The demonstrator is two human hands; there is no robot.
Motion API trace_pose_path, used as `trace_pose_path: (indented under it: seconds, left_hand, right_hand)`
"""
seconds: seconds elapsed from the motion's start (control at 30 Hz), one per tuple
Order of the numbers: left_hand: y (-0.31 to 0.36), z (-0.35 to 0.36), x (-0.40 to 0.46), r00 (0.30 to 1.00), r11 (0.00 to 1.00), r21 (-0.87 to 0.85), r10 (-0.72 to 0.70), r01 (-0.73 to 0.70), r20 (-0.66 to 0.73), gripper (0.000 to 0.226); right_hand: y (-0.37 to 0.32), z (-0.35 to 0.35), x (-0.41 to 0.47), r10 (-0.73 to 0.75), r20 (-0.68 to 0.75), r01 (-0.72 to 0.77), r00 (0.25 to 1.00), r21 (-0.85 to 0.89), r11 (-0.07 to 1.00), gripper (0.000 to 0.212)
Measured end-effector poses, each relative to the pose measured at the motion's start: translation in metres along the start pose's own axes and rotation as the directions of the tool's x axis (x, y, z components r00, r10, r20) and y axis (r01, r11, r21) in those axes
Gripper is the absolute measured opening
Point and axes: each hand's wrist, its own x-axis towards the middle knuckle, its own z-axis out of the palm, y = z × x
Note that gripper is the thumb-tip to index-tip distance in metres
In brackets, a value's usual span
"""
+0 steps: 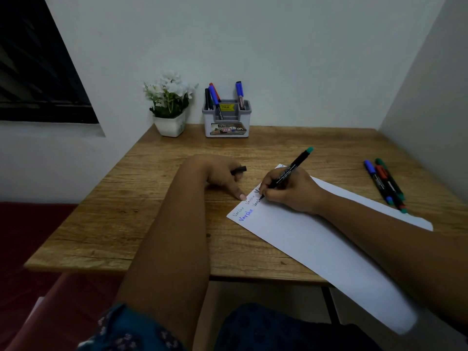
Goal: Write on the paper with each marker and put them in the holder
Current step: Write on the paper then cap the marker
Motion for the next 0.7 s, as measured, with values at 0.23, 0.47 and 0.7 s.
trace_pose_path:
  seconds: [0.23, 0.47, 0.7]
  left_hand:
    - [0.0, 0.0, 0.001, 1.0, 1.0, 0.012, -0.019, 0.019, -0.004, 0.044]
    - [0.002, 0.0, -0.001, 1.0, 1.0, 0.003, -0.014, 0.014, 0.0, 0.045]
    - [0.011, 0.003, -0.007, 0.996, 0.994, -0.075, 0.084, -0.085, -0.021, 0.04]
  right_hand:
    - [0.003, -0.001, 0.001, 0.022, -0.049, -0.023, 0.999, -0.008, 1.0, 0.008]
    - [0.003, -0.002, 0.001, 0.024, -0.039, -0.024, 0.999, -0.012, 1.0, 0.008]
    - [0.002, -0.012, 0.006, 0.225, -0.113, -0.112, 0.968, 0.608, 0.786, 0.019]
